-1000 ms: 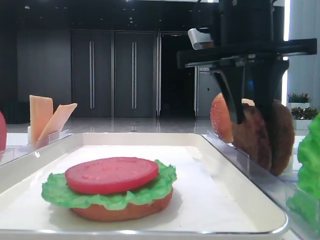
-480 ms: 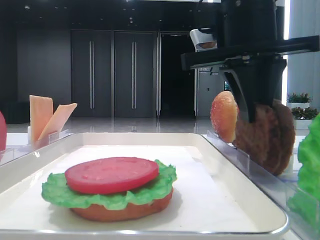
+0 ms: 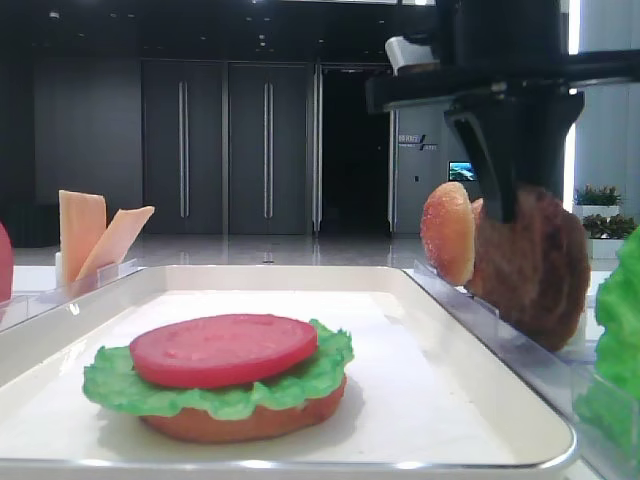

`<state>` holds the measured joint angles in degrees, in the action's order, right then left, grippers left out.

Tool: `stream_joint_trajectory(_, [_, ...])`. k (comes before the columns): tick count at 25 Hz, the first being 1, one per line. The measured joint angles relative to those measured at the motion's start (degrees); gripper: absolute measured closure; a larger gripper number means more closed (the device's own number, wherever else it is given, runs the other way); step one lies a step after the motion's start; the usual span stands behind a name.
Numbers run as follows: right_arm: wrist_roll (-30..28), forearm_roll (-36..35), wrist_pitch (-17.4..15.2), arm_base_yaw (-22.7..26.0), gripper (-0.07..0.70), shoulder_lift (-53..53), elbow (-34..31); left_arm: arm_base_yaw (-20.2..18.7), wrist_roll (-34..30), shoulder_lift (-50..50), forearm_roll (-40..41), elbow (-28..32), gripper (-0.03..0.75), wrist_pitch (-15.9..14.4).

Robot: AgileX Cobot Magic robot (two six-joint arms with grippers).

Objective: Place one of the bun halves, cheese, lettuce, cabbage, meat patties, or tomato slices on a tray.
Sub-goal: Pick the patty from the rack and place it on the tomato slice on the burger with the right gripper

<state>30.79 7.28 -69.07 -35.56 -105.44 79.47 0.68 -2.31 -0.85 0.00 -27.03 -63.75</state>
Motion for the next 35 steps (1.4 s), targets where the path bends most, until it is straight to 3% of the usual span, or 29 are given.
stream_joint_trajectory(17, [1.1,-4.4,-1.0,-0.1,0.487,13.8,0.0,0.0,0.0,0.0,-0.3,0.0,0.079,0.0])
stream_joint_trajectory(27, [2.8,-5.8,-1.0,-7.5,0.487,21.0,0.0,0.0,0.0,0.0,-0.5,0.0,0.079,0.0])
stream_joint_trajectory(31, [2.9,-8.3,2.1,-10.9,0.487,21.9,0.0,0.0,0.0,0.0,-0.5,0.0,0.079,0.0])
stream_joint_trajectory(35, [2.4,-12.3,9.7,-13.5,0.487,21.9,-2.4,0.0,0.0,0.0,-0.5,0.0,0.079,0.0])
